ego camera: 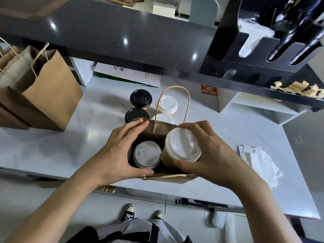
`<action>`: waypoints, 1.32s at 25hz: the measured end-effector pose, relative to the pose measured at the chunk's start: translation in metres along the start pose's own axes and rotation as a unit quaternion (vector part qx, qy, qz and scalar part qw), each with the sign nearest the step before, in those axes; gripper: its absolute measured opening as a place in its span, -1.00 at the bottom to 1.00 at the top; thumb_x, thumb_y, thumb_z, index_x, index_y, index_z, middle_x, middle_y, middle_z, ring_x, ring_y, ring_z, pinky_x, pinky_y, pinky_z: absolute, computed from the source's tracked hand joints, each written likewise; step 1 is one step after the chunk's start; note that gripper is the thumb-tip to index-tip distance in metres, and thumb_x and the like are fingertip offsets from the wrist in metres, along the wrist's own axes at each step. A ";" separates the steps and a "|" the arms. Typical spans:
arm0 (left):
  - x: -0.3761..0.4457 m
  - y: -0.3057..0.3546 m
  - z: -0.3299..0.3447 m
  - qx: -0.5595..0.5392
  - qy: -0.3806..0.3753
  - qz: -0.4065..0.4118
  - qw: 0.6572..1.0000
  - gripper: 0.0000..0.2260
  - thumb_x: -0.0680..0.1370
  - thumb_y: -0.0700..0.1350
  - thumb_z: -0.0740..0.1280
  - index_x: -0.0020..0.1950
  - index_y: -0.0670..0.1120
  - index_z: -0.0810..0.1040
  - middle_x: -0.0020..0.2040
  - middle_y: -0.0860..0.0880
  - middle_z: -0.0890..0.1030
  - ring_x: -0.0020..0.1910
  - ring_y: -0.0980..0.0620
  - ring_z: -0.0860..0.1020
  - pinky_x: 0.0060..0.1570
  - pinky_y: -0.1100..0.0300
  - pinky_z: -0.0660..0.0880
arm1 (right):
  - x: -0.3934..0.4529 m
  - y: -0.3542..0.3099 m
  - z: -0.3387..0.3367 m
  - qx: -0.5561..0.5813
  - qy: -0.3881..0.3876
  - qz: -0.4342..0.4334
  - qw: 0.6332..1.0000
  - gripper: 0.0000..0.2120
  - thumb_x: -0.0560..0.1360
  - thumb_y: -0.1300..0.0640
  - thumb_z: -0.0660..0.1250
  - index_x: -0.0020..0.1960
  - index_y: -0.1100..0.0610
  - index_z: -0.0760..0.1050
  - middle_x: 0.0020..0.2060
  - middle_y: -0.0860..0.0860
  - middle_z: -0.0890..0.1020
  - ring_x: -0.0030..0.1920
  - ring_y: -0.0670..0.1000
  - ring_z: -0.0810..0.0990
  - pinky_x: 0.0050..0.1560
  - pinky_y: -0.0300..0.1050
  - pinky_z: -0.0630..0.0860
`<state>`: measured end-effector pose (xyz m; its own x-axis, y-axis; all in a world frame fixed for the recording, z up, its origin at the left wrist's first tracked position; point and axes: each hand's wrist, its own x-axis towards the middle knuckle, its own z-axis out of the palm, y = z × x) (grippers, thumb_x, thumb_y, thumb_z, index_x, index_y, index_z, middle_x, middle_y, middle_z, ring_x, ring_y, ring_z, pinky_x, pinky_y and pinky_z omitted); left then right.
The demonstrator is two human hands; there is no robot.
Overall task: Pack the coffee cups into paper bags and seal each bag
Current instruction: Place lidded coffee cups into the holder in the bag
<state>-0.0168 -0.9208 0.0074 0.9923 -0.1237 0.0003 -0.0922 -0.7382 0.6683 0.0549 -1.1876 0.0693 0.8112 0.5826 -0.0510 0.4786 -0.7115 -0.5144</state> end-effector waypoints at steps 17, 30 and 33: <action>-0.002 0.000 0.002 0.020 0.002 0.014 1.000 0.10 0.26 0.31 0.60 0.63 0.28 0.01 0.58 0.36 -0.01 0.57 0.26 -0.01 0.44 0.29 0.06 | 0.031 -0.002 0.044 -0.289 -0.079 0.026 0.954 -0.34 0.37 -0.23 0.50 0.34 -0.01 0.35 0.23 -0.04 0.51 0.13 0.07 0.61 0.11 -0.05 0.45; -0.001 0.000 0.001 0.024 -0.002 0.023 0.999 0.10 0.27 0.31 0.60 0.63 0.27 0.01 0.58 0.38 -0.02 0.55 0.25 0.02 0.42 0.31 0.06 | 0.037 0.001 0.051 -0.308 -0.086 0.016 0.947 -0.37 0.37 -0.29 0.46 0.29 -0.02 0.36 0.14 -0.04 0.58 0.12 0.07 0.62 0.14 0.00 0.45; 0.000 0.000 0.000 0.020 -0.004 0.023 1.000 0.09 0.27 0.31 0.59 0.63 0.27 0.01 0.57 0.38 -0.02 0.55 0.25 0.01 0.42 0.32 0.06 | 0.036 0.001 0.051 -0.307 -0.089 0.017 0.947 -0.48 0.44 -0.27 0.40 0.26 -0.01 0.40 0.10 -0.04 0.62 0.12 0.08 0.61 0.13 -0.01 0.44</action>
<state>-0.0171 -0.9204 0.0074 0.9862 -0.1640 0.0240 -0.1415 -0.7577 0.6371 0.0677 -1.1472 0.0233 0.7857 0.5741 -0.2305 0.6035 -0.7932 0.0814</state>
